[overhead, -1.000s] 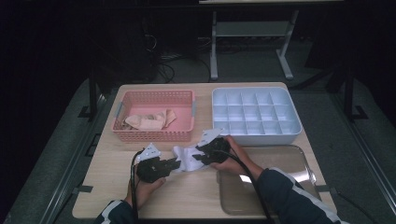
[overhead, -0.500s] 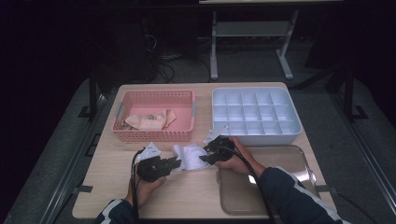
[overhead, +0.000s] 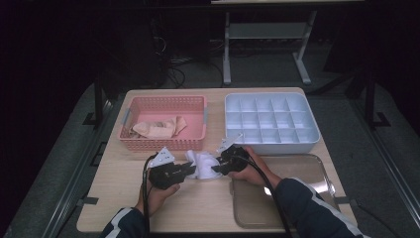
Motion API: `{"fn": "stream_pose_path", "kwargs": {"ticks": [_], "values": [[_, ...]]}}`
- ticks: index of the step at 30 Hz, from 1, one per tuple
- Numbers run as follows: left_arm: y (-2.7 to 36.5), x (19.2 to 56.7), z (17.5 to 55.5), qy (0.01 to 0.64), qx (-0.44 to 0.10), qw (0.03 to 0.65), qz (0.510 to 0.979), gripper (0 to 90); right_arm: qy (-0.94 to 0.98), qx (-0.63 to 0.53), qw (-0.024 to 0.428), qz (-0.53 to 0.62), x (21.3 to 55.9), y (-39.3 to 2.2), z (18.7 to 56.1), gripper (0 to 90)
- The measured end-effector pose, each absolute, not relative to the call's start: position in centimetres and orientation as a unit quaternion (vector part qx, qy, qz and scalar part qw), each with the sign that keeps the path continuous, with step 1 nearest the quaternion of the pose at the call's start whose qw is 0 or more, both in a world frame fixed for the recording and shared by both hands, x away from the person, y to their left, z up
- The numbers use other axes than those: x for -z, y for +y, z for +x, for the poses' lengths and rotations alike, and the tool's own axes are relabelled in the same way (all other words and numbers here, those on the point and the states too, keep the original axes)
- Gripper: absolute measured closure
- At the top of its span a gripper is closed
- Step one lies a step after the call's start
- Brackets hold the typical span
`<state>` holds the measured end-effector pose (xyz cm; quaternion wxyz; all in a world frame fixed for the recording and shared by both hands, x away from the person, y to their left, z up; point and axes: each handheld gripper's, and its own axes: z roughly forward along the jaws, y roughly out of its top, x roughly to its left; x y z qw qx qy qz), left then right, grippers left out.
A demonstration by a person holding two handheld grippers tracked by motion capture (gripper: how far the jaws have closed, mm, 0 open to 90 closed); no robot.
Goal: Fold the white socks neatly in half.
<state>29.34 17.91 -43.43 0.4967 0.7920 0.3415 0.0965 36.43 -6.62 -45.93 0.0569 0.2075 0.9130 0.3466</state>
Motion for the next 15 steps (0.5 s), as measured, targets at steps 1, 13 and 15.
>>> {"fn": "stream_pose_path", "kwargs": {"ticks": [1, 13, 15], "values": [[17.7, 43.4, 29.4, 0.34, -0.095, 0.498, 0.792, 77.8, 0.912, -0.347, 0.055, 0.211, 45.9, -6.6, 36.4, 61.7], [14.5, 44.4, 31.0, 0.302, -0.078, 0.474, 0.823, 78.4, 0.91, -0.35, 0.045, 0.218, 46.0, -6.6, 36.4, 63.9], [14.2, 44.8, 31.3, 0.304, -0.072, 0.466, 0.828, 78.2, 0.91, -0.349, 0.049, 0.217, 46.0, -6.7, 36.5, 62.8]]}}
